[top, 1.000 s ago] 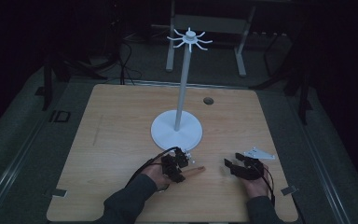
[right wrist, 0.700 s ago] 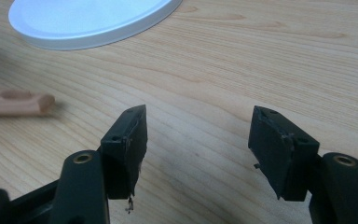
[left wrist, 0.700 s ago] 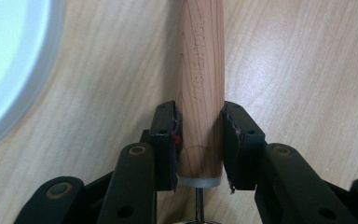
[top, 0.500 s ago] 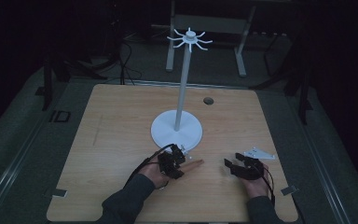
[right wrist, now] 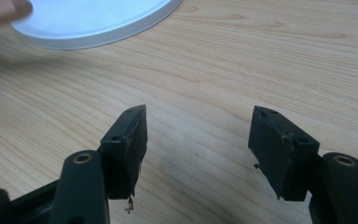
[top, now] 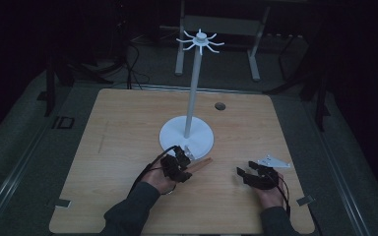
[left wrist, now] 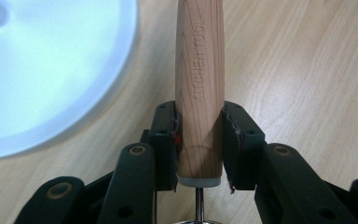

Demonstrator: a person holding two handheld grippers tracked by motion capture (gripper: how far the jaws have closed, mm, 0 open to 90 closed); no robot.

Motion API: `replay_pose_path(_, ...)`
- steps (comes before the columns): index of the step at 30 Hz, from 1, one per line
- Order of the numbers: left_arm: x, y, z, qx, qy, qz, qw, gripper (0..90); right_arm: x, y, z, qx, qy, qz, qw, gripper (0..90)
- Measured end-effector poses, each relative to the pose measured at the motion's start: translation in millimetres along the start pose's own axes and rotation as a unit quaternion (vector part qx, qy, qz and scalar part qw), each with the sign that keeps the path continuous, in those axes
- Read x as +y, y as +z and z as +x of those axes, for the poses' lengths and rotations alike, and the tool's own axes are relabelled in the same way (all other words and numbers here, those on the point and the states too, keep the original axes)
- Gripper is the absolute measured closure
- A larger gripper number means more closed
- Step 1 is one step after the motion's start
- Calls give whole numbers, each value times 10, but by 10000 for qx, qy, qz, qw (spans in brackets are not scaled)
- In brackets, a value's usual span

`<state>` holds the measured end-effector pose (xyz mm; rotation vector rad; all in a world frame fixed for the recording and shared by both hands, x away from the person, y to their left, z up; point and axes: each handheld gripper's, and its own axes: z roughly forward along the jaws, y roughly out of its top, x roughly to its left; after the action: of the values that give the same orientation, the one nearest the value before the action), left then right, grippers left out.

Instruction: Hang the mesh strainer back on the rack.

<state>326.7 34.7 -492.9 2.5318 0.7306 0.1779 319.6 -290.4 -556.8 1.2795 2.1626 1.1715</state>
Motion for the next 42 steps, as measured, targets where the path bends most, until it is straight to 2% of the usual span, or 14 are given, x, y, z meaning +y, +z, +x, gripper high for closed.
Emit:
replay_pose_path(11, -21, -130, 57, 205, -270, -444, 9984, 684, 0, 0, 0, -3, -6, 3, 10000, 369)
replay_pose_path(19, -26, -216, 86, 362, -341, -692, 9964, 684, 1, 1, 1, 0, 8, -1, 10000, 369)
replay_pose_path(28, -37, -268, 121, 439, -417, -829, 9947, 684, 1, 1, 0, -5, 14, 2, 10000, 367)
replay_pose_path(39, -37, -367, 176, 578, -573, -1062, 9910, 684, 1, 0, -2, -7, 16, 2, 10000, 367)
replay_pose_path(42, -39, -392, 188, 624, -629, -1156, 9893, 684, 1, 0, -3, -5, 16, 4, 10000, 367)
